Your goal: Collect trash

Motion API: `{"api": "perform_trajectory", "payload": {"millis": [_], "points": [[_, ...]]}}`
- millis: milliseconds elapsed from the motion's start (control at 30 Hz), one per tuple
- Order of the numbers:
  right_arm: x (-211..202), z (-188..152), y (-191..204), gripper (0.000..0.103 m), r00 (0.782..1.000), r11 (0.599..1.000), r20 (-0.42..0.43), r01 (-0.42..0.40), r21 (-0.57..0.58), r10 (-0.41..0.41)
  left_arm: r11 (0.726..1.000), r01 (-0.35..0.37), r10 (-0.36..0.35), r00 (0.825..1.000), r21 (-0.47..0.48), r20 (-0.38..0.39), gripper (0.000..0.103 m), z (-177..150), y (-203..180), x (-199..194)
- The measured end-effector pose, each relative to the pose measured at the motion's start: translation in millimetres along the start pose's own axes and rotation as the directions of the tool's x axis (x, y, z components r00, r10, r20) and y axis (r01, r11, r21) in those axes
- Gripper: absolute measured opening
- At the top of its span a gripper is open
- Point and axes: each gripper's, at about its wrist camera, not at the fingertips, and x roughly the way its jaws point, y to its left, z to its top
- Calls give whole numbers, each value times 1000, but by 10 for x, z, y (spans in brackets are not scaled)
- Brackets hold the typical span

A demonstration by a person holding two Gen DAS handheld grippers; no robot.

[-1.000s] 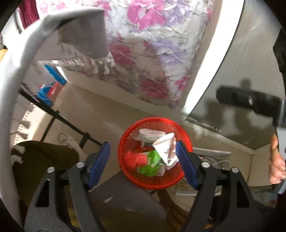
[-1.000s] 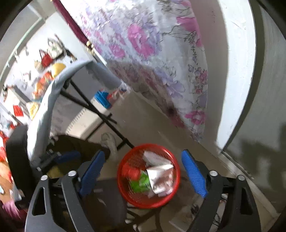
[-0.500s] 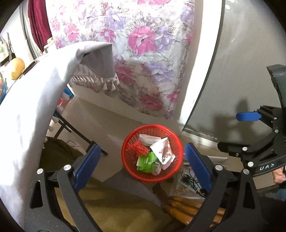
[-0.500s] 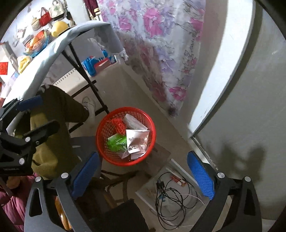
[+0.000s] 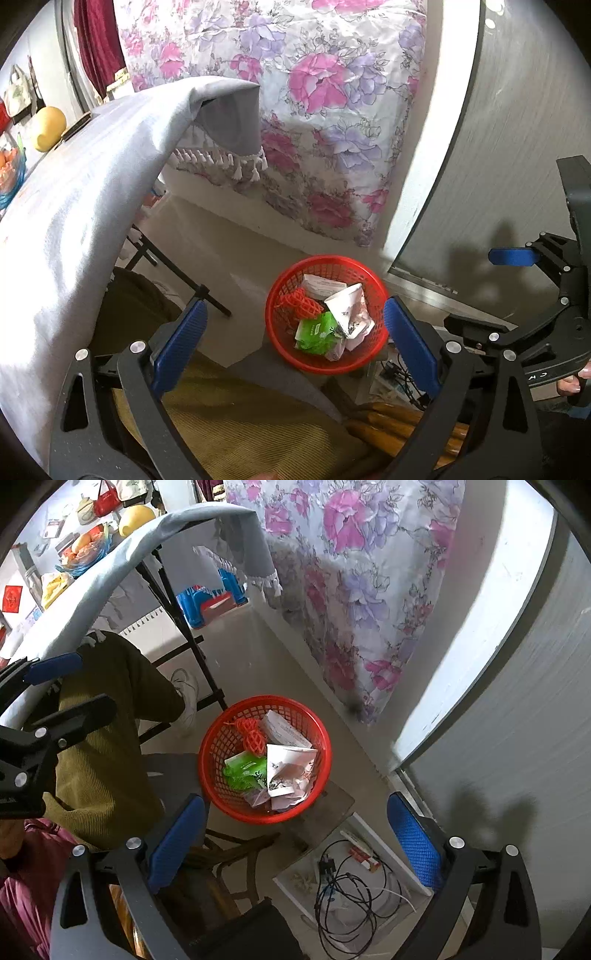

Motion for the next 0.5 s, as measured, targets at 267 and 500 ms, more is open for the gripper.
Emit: {"api": "perform_trajectory", "payload": {"millis": [267,500], "points": [[42,-26,71,97,1000,1000,-7,-5,-19,5,1000,-14,14,1000,-2,-13,95,-6,6,47],[50,-22,106,97,1000,999,-4,-14,-29,14,1000,-22,21,1000,-4,-21,95,-6,8,63]]}}
